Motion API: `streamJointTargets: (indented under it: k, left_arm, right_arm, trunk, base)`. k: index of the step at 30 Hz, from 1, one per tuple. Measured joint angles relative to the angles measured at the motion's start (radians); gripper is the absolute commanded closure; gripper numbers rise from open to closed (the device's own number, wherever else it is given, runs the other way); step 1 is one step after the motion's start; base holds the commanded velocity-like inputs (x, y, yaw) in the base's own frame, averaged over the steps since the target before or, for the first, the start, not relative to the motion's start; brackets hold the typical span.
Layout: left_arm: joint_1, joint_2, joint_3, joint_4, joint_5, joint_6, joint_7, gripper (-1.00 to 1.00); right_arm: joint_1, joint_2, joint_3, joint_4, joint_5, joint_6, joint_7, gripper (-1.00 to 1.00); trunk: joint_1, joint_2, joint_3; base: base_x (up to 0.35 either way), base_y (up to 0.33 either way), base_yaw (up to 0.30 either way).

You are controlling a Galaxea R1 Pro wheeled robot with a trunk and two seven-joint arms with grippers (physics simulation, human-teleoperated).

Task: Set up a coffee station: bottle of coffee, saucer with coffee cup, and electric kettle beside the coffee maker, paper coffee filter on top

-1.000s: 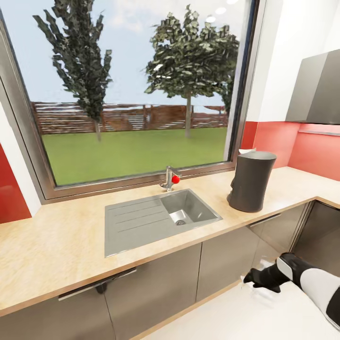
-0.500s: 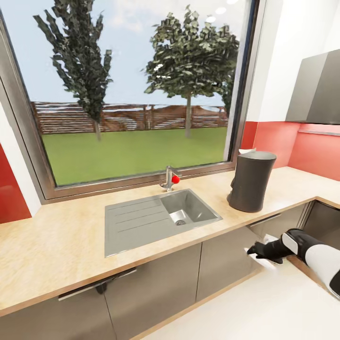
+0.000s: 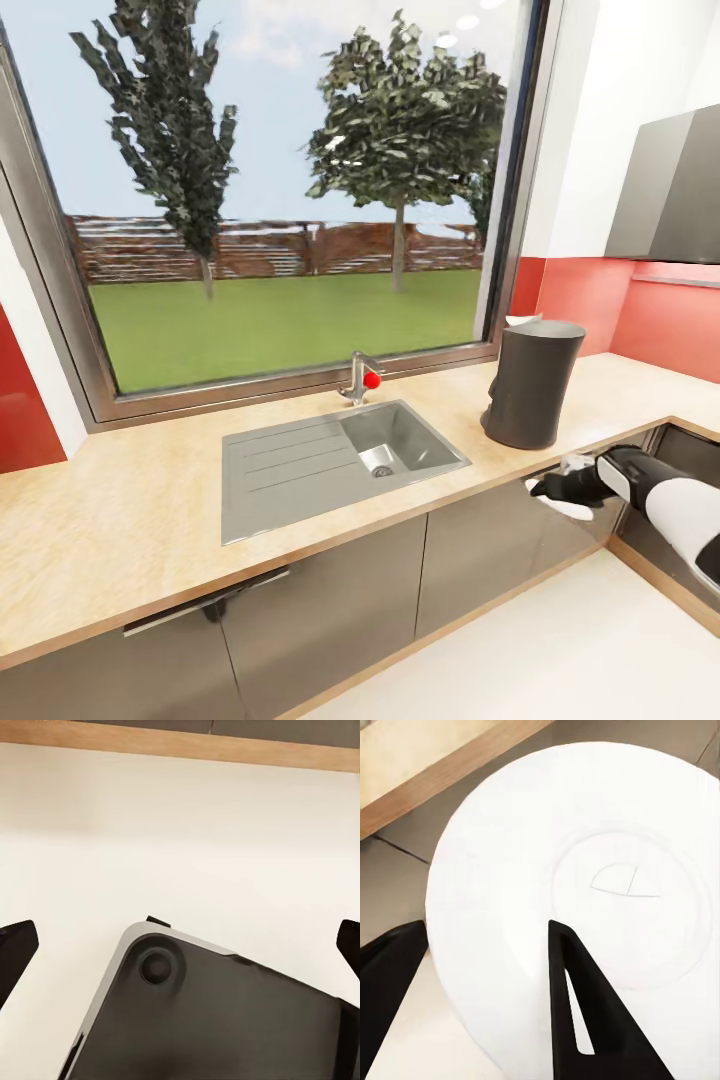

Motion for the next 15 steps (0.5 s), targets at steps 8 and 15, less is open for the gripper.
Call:
streamJointTargets:
  k: [8, 15]
  left_arm:
    - [0.0, 0.0, 0.0, 0.0, 0.0, 0.0, 0.0, -1.0]
    - [0.0, 0.0, 0.0, 0.0, 0.0, 0.0, 0.0, -1.0]
  right_arm:
    - [-0.011, 0.001, 0.0, 0.001, 0.0, -0.051, 0.011, 1.0]
    - [-0.017, 0.001, 0.001, 0.001, 0.0, -0.097, 0.042, 1.0]
  trunk:
    - [0.0, 0.0, 0.0]
    - [0.0, 0.0, 0.0]
  base:
    - [0.0, 0.0, 0.0]
    - [0.0, 0.0, 0.0]
